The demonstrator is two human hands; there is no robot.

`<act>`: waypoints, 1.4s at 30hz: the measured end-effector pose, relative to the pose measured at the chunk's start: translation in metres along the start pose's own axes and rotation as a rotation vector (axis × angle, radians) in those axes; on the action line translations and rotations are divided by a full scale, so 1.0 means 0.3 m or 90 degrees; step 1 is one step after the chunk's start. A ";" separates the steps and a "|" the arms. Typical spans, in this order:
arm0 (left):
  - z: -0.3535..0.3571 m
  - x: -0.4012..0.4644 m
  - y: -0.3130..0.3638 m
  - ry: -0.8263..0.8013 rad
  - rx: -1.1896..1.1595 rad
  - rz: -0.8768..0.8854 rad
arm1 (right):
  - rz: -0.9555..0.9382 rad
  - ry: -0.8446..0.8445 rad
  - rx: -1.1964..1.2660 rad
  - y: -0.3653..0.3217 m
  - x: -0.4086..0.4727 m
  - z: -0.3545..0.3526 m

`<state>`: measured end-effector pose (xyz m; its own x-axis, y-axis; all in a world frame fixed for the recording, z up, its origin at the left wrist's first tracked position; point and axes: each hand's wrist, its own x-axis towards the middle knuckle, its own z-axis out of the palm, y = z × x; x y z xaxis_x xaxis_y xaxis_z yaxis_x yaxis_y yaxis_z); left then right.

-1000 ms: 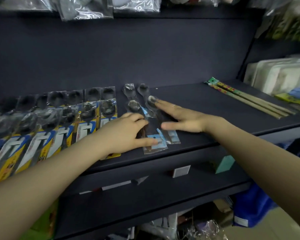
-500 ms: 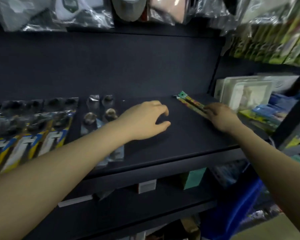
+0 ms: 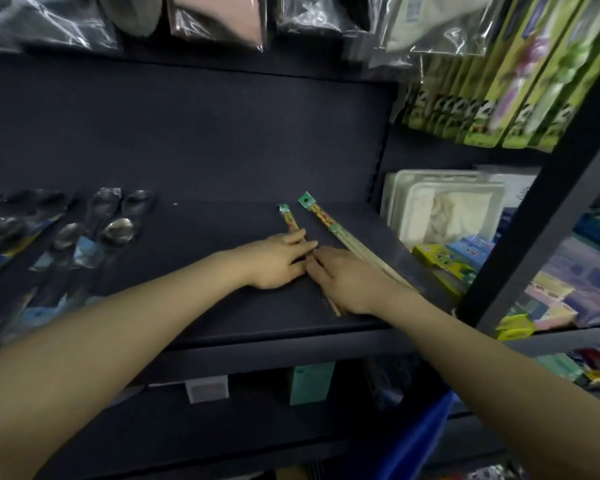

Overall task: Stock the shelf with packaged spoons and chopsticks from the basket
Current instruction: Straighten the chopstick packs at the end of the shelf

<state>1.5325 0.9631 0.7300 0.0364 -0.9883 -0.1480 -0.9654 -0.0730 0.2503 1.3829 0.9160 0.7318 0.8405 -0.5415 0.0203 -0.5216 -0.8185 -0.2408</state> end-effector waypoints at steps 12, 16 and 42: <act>-0.005 -0.027 -0.011 0.015 0.009 -0.049 | 0.078 0.000 -0.089 0.122 0.016 0.026; 0.004 -0.012 -0.020 0.019 -0.005 -0.041 | 0.078 -0.057 -0.039 0.071 0.012 0.026; 0.017 -0.020 0.057 -0.046 0.026 0.071 | 0.000 -0.014 0.017 0.179 -0.127 -0.015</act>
<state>1.5143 0.9684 0.7303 -0.0898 -0.9776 -0.1902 -0.9722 0.0445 0.2300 1.3223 0.8918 0.7226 0.8439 -0.5365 -0.0015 -0.5175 -0.8133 -0.2661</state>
